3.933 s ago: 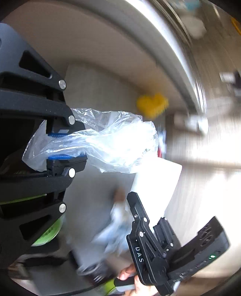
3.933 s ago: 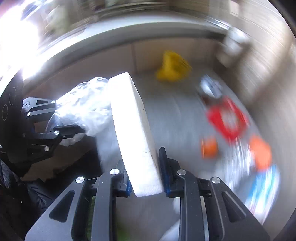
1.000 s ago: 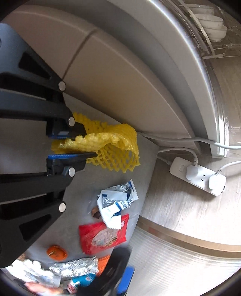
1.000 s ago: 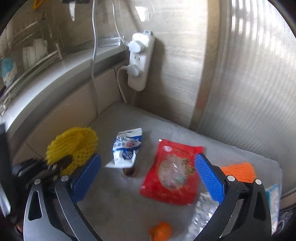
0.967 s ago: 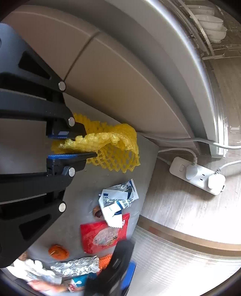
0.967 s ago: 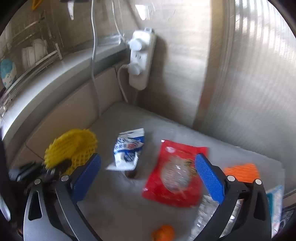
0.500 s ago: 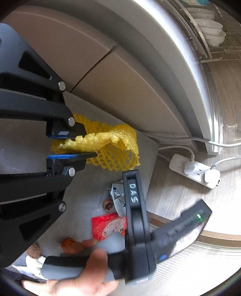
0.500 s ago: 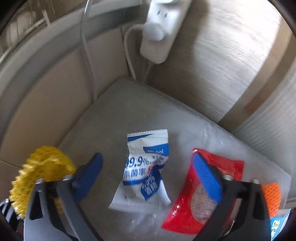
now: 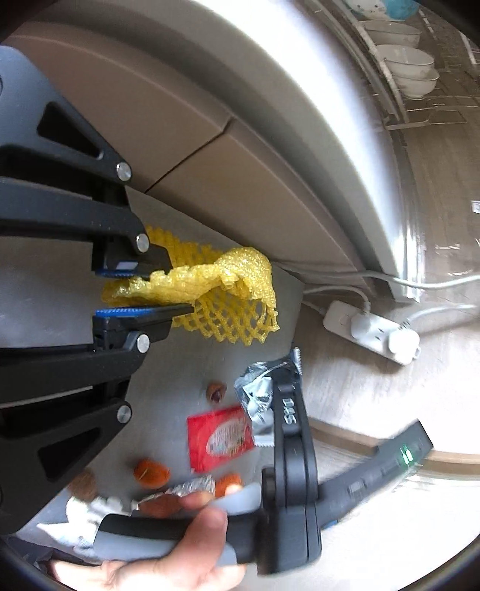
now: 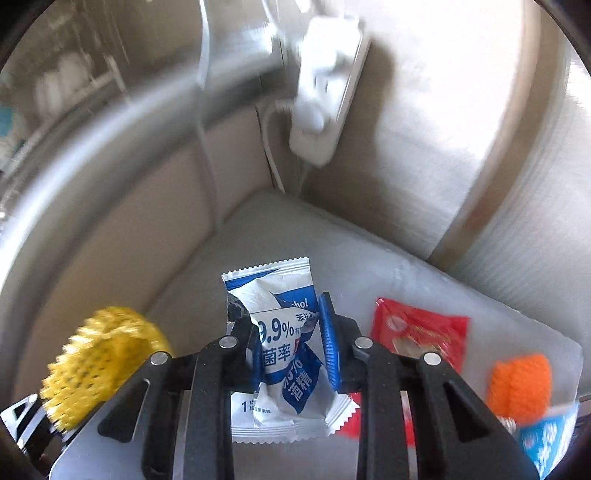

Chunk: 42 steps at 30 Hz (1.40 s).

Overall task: Collect trash
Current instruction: 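Carry yellow net and wipe packet over the basket and open both grippers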

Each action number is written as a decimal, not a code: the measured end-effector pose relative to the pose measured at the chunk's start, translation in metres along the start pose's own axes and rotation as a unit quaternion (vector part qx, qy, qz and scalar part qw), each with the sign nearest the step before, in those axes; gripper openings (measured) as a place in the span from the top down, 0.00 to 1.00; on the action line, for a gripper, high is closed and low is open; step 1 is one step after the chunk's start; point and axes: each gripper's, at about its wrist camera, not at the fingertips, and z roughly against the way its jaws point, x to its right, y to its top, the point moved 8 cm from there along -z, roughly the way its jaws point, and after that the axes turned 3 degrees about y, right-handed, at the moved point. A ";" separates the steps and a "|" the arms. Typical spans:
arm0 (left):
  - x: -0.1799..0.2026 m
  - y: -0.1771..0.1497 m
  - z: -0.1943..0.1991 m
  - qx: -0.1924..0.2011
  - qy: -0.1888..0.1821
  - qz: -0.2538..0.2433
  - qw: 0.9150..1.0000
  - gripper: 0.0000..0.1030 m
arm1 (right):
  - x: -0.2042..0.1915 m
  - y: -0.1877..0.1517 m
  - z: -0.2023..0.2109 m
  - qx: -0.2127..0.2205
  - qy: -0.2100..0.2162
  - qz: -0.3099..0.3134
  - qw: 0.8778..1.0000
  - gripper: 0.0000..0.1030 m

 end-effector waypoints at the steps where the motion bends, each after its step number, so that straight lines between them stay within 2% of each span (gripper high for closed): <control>1: 0.002 -0.003 0.008 0.004 -0.005 -0.002 1.000 0.89 | -0.004 -0.006 0.019 0.015 0.005 -0.001 1.000 0.75; 6: 0.025 -0.039 0.055 0.008 -0.050 -0.031 0.998 0.89 | -0.001 -0.058 0.095 0.062 0.008 -0.008 0.998 0.75; 7: 0.030 -0.049 0.062 0.005 -0.058 -0.039 0.998 0.89 | 0.001 -0.078 0.111 0.067 0.004 -0.010 0.998 0.75; 9: 0.047 -0.077 0.082 -0.006 -0.089 -0.057 0.994 0.89 | 0.008 -0.117 0.136 0.069 -0.003 -0.021 0.997 0.75; 16: 0.100 -0.157 0.129 -0.035 -0.147 -0.107 0.983 0.89 | 0.026 -0.241 0.194 0.056 -0.038 -0.052 0.996 0.75; 23: 0.150 -0.236 0.162 -0.075 -0.208 -0.180 0.958 0.89 | 0.043 -0.333 0.230 0.051 -0.057 -0.100 0.992 0.74; 30: 0.176 -0.296 0.173 -0.122 -0.245 -0.236 0.932 0.89 | 0.055 -0.397 0.245 0.036 -0.030 -0.149 0.988 0.74; 32: 0.180 -0.311 0.172 -0.135 -0.246 -0.251 0.926 0.89 | 0.056 -0.411 0.248 0.033 -0.023 -0.158 0.987 0.74; 34: 0.182 -0.320 0.171 -0.142 -0.242 -0.262 0.923 0.83 | 0.058 -0.420 0.249 0.031 -0.018 -0.166 0.985 0.74; 35: 0.184 -0.323 0.170 -0.146 -0.241 -0.264 0.922 0.72 | 0.060 -0.423 0.248 0.030 -0.015 -0.170 0.985 0.74; 36: 0.185 -0.323 0.170 -0.145 -0.239 -0.265 0.923 0.56 | 0.060 -0.425 0.249 0.031 -0.014 -0.172 0.985 0.74; 38: 0.186 -0.321 0.175 -0.133 -0.236 -0.262 0.926 0.39 | 0.061 -0.426 0.248 0.032 -0.011 -0.175 0.984 0.74; 42: 0.184 -0.308 0.183 -0.115 -0.246 -0.257 0.928 0.19 | 0.059 -0.425 0.247 0.033 -0.005 -0.168 0.985 0.73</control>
